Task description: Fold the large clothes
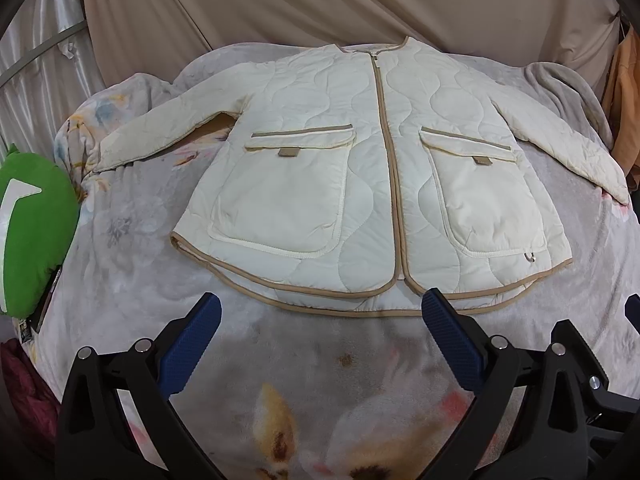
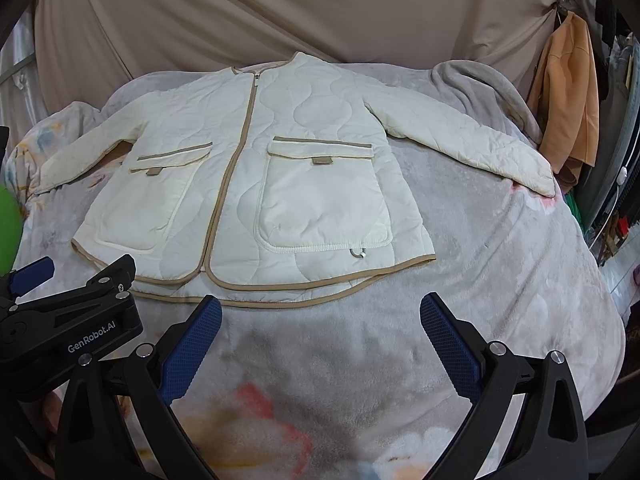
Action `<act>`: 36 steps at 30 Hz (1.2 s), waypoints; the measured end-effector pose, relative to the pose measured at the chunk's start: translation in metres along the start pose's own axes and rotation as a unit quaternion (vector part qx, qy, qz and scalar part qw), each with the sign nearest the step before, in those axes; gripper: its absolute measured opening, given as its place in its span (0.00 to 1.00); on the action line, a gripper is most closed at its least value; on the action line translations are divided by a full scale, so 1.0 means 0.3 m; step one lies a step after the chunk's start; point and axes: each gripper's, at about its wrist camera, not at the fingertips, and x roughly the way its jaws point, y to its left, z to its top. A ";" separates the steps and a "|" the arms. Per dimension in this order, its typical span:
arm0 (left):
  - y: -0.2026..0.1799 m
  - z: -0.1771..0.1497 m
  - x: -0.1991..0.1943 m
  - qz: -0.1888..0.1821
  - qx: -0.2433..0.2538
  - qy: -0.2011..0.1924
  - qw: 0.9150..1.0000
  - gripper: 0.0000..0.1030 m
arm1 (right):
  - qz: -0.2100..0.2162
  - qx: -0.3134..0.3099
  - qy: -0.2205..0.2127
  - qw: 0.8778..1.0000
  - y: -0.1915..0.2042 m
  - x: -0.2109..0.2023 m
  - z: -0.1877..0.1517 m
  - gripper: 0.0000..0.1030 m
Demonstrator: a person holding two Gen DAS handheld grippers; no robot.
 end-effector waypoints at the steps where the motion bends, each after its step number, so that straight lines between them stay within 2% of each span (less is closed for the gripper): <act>1: 0.001 0.001 0.000 0.000 0.000 0.001 1.000 0.95 | 0.000 0.000 0.000 1.000 0.000 0.000 0.000 0.95; 36: 0.007 -0.004 -0.004 0.000 0.002 0.003 1.000 0.95 | 0.002 0.001 0.000 1.000 -0.010 0.006 -0.003 0.95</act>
